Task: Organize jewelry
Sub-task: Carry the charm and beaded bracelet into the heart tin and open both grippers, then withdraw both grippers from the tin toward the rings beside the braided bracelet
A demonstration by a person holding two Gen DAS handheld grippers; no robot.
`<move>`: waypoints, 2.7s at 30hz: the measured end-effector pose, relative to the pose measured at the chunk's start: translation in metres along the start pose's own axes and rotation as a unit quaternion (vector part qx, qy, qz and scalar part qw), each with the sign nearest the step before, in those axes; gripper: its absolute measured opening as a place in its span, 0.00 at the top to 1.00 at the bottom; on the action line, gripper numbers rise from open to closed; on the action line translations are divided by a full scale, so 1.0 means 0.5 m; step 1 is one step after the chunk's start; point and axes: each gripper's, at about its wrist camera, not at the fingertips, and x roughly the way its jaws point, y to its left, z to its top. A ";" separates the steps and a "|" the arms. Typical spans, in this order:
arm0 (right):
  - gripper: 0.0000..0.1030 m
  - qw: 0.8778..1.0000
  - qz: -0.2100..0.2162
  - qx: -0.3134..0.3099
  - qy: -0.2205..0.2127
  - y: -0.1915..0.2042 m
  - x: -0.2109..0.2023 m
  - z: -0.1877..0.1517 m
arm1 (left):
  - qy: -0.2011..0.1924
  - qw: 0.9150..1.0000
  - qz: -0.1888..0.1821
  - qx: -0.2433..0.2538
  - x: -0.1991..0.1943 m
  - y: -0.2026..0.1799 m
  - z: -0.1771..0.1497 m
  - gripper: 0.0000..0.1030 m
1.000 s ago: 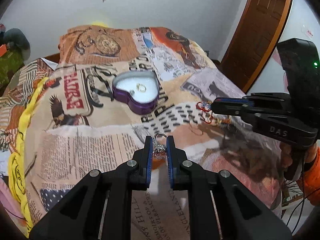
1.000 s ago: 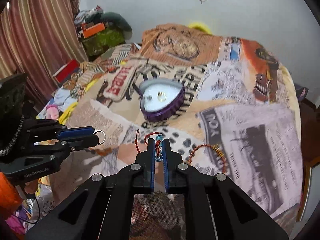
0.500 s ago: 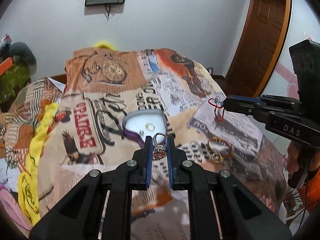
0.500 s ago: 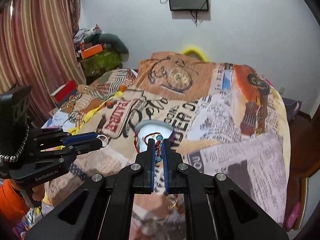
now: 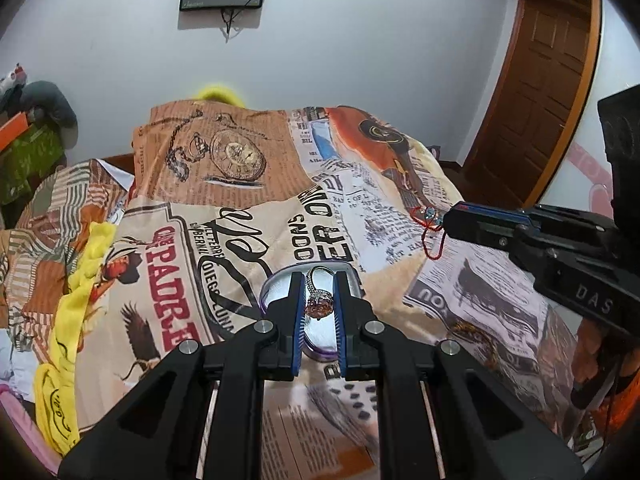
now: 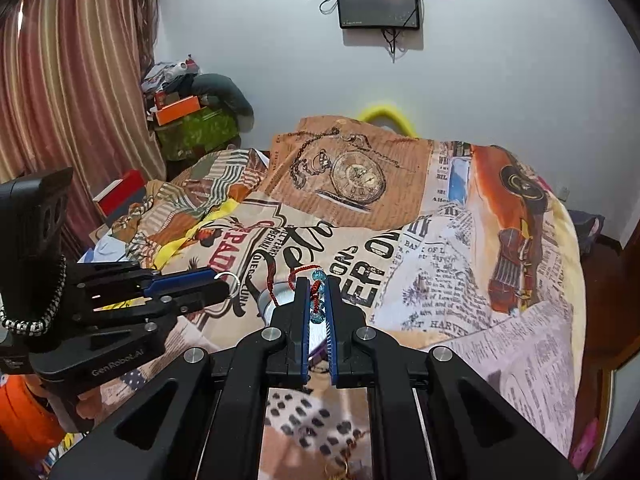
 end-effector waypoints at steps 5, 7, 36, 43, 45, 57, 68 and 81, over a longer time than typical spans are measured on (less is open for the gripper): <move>0.94 0.999 0.012 0.018 0.024 -0.015 0.057 0.001 | 0.023 1.000 0.006 -0.004 0.057 0.025 0.007 0.88; 0.94 0.999 0.009 0.020 0.031 -0.016 0.076 -0.001 | 0.035 0.999 0.003 -0.009 0.079 0.034 0.007 0.88; 0.94 0.988 0.039 0.044 0.145 -0.037 0.234 -0.016 | 0.074 0.997 0.011 0.012 0.157 0.052 -0.001 0.84; 0.94 0.986 0.035 0.020 0.160 -0.021 0.237 -0.019 | 0.074 0.997 0.021 0.013 0.140 0.060 -0.005 0.71; 0.91 0.986 0.031 0.014 0.164 -0.016 0.236 -0.019 | 0.075 0.997 0.024 0.010 0.136 0.064 -0.007 0.66; 0.81 0.992 0.004 -0.011 0.124 -0.001 0.148 -0.001 | 0.067 0.997 0.030 0.007 0.078 0.060 -0.004 0.66; 0.81 0.998 -0.013 -0.001 0.067 -0.024 -0.006 -0.023 | 0.055 0.998 0.023 0.024 0.000 0.010 -0.015 0.66; 0.80 0.995 -0.056 -0.014 0.081 -0.037 -0.092 -0.160 | 0.076 0.996 -0.012 0.051 -0.043 -0.085 -0.094 0.66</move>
